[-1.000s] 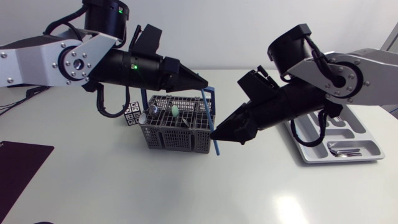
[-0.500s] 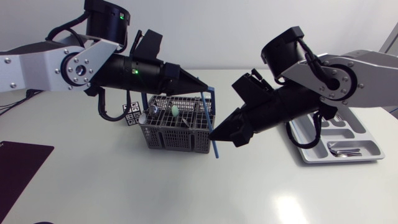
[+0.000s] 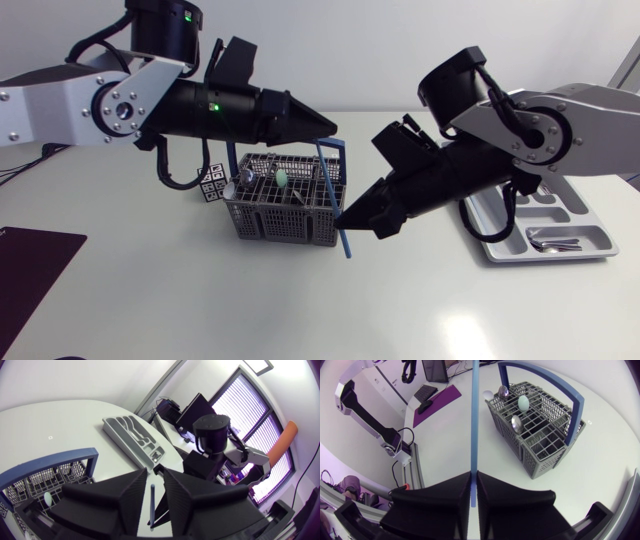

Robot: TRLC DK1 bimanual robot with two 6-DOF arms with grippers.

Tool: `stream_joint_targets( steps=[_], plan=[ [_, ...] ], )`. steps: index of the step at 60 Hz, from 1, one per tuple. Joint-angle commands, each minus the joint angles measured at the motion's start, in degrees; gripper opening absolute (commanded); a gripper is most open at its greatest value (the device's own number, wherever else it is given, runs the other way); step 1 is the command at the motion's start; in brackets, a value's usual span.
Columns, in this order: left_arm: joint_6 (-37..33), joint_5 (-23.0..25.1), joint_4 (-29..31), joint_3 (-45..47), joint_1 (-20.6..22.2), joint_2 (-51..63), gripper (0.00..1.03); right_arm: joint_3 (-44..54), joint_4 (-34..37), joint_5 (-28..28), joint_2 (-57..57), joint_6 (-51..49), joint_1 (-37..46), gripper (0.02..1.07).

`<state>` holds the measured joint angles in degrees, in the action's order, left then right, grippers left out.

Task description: Transfer all utensils from the basket to the drawer tray.

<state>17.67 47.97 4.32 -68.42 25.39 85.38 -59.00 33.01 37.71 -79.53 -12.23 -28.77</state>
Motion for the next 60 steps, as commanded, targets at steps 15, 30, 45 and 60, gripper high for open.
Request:
stream_joint_targets(
  steps=[15, 30, 45, 60],
  plan=[
    [2.5, -2.6, -1.6, -6.5, -5.7, -5.4, 0.54, 4.3, 4.0, -0.6, 3.4, -3.9, 5.6, 0.08],
    [-10.6, -7.4, 7.8, -5.8, -9.8, -8.0, 0.54, 4.0, 6.7, -6.4, 5.0, -8.6, 21.7, 0.08],
    [-29.4, -15.2, 15.1, 0.8, -7.8, -12.9, 0.54, 1.8, 4.0, -17.2, -0.9, -11.3, 34.7, 0.08],
    [-40.6, -23.4, 16.2, 7.0, -4.4, -15.2, 0.54, 0.1, -3.2, -28.7, -10.0, -9.7, 38.9, 0.08]
  ],
)
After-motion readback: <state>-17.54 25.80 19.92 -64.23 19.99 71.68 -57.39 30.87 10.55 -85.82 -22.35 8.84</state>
